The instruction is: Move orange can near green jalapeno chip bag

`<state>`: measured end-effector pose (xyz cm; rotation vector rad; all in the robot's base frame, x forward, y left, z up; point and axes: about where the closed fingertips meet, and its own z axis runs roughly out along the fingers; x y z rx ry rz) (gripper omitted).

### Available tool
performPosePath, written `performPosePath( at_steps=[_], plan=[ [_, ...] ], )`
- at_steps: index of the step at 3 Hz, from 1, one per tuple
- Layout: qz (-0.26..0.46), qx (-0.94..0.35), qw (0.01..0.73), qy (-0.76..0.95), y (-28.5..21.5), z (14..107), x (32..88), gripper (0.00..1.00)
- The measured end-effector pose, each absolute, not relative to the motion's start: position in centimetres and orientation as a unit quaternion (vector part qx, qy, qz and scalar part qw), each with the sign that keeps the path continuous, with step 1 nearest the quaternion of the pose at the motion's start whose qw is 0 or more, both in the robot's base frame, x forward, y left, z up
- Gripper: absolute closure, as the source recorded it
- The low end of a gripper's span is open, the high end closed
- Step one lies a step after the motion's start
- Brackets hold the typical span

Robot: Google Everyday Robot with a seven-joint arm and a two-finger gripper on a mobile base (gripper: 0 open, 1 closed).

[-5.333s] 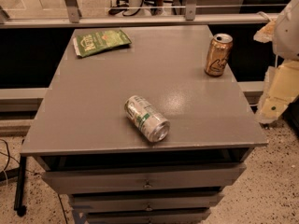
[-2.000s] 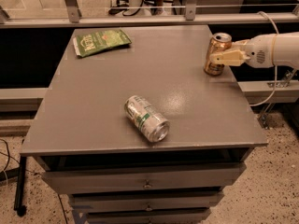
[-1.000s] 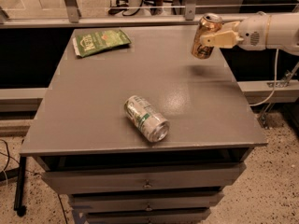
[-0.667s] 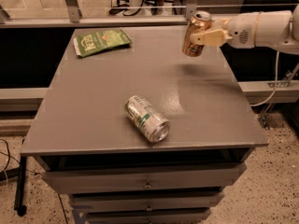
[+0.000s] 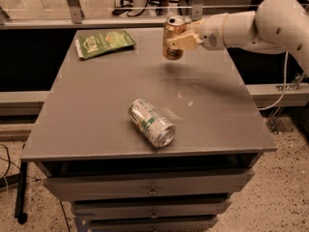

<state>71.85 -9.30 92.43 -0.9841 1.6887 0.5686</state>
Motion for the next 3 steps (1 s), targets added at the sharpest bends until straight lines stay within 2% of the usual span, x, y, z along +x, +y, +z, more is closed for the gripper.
performPosePath(
  at_steps=[1, 3],
  plan=[
    [0.216, -0.427, 0.520, 0.708, -6.4, 91.5, 73.3, 1.00],
    [0.222, -0.438, 0.530, 0.691, -3.2, 92.1, 77.9, 1.00]
  ],
)
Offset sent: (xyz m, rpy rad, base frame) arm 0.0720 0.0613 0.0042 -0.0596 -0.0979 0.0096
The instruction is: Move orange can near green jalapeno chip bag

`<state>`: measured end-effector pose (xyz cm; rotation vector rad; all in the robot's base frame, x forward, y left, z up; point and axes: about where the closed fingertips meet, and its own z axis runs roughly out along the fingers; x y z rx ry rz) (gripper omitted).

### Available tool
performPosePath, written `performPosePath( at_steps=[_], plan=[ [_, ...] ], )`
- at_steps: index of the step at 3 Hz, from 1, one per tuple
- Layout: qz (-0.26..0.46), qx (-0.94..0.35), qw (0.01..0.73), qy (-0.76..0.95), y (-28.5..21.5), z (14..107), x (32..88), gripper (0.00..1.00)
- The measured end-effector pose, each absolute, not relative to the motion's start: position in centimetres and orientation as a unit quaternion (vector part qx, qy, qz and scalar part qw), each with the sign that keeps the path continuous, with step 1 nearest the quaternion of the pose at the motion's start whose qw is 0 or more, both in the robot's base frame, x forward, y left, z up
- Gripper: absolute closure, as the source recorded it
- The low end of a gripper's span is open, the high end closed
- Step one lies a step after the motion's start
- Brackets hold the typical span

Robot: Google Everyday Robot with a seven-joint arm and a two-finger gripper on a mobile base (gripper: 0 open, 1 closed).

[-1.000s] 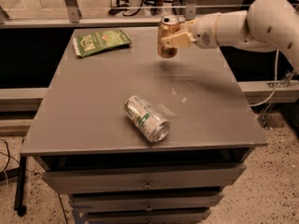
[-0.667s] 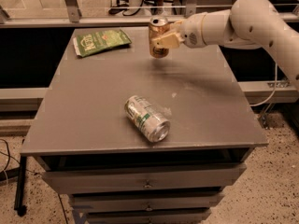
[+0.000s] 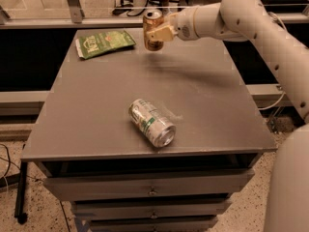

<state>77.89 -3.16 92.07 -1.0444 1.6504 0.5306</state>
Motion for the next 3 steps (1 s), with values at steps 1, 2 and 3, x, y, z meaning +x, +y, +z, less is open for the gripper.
performPosePath(
  at_steps=[1, 2, 3],
  plan=[
    [0.239, -0.441, 0.524, 0.688, -1.5, 91.7, 79.1, 1.00],
    [0.251, -0.446, 0.513, 0.689, -0.2, 90.6, 79.7, 1.00],
    [0.252, -0.448, 0.502, 0.695, 0.5, 89.5, 80.2, 1.00]
  ],
)
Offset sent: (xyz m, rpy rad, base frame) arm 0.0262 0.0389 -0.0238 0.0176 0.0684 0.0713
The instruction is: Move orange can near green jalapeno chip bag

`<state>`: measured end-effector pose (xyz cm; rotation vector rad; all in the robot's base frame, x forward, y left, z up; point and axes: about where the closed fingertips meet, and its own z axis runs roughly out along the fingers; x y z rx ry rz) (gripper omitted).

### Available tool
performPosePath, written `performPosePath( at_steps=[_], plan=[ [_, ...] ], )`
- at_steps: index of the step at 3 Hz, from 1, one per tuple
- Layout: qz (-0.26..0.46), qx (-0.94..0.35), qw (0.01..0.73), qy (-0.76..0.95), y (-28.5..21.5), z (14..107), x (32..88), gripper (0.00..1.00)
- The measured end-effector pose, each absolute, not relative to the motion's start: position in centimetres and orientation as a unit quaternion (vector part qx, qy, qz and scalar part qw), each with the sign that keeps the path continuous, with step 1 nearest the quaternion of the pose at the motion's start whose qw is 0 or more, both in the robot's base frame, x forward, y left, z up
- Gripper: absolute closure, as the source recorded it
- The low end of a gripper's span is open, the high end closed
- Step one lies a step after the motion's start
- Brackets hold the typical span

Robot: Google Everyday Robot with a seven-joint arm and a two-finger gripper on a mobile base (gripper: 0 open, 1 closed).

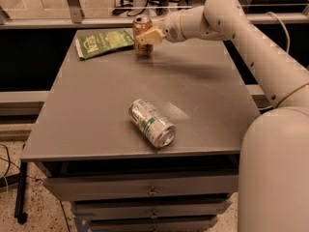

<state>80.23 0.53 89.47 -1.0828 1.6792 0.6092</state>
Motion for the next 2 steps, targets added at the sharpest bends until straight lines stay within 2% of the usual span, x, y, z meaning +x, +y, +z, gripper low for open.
performPosePath(
  at_steps=[1, 2],
  plan=[
    [0.252, -0.448, 0.497, 0.699, 0.85, 88.85, 80.93, 0.82],
    [0.255, -0.446, 0.495, 0.701, 1.04, 88.53, 81.41, 0.60]
  ],
)
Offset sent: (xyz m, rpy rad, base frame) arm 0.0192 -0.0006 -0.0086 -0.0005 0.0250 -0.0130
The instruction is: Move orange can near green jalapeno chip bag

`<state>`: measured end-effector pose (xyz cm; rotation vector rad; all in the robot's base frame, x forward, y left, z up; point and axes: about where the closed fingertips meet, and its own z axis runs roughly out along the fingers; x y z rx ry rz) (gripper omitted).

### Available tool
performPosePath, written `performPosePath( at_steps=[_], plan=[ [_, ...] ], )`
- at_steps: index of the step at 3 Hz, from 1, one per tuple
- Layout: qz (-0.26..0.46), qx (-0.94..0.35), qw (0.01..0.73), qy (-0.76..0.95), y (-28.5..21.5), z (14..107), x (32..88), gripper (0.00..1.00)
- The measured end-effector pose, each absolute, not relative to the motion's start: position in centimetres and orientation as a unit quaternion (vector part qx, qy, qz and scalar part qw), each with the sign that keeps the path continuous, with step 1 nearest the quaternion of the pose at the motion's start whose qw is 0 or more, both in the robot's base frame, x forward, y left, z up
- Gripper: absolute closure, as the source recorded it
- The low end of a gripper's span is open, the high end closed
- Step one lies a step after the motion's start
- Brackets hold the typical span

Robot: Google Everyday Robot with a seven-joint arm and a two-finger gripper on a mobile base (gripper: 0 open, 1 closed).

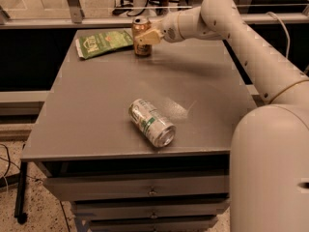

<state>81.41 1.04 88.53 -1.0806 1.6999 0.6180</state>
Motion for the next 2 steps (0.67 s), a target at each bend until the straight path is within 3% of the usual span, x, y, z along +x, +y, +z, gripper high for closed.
performPosePath(
  at_steps=[2],
  plan=[
    [0.267, -0.434, 0.492, 0.705, 1.24, 87.97, 81.78, 0.13]
  ],
)
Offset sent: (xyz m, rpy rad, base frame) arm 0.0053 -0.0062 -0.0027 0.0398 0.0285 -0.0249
